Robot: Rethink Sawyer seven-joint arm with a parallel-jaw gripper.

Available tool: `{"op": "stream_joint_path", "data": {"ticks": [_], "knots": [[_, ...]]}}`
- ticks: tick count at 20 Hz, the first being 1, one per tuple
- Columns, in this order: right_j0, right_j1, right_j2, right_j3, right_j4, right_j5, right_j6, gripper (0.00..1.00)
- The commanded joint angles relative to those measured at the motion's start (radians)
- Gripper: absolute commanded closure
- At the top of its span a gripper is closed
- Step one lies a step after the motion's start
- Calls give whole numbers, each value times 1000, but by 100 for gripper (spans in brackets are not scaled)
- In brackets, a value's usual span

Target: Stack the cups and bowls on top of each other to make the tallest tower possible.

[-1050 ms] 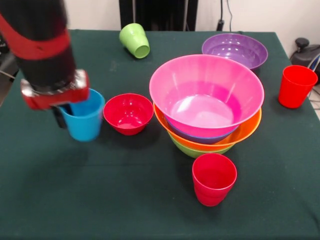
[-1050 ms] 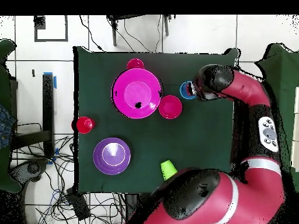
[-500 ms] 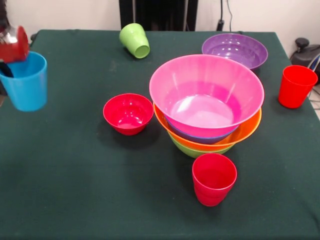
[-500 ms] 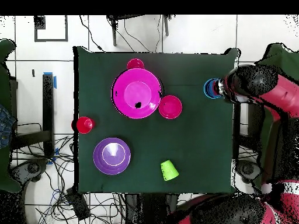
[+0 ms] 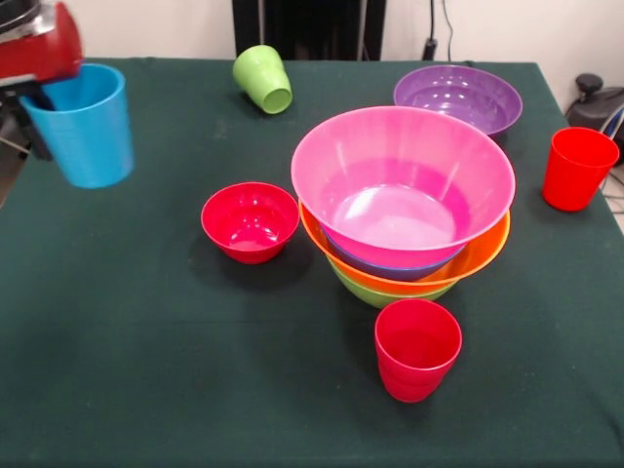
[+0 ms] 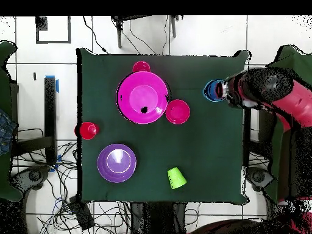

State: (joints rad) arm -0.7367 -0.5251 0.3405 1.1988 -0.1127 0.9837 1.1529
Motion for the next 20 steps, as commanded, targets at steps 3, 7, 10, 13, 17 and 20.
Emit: {"op": "stream_joint_path", "data": {"ticks": [3, 7, 10, 13, 17, 20], "knots": [[-14, -22, 241, 235, 70, -23, -143, 100], [-24, -29, 278, 253, 78, -58, -116, 100], [-14, -27, 280, 222, 76, -32, -86, 100], [-11, -28, 287, 209, 68, -31, -68, 100], [-8, -29, 313, 187, 60, -41, -71, 100], [-5, -18, 324, 177, 42, -60, -77, 100]]}}
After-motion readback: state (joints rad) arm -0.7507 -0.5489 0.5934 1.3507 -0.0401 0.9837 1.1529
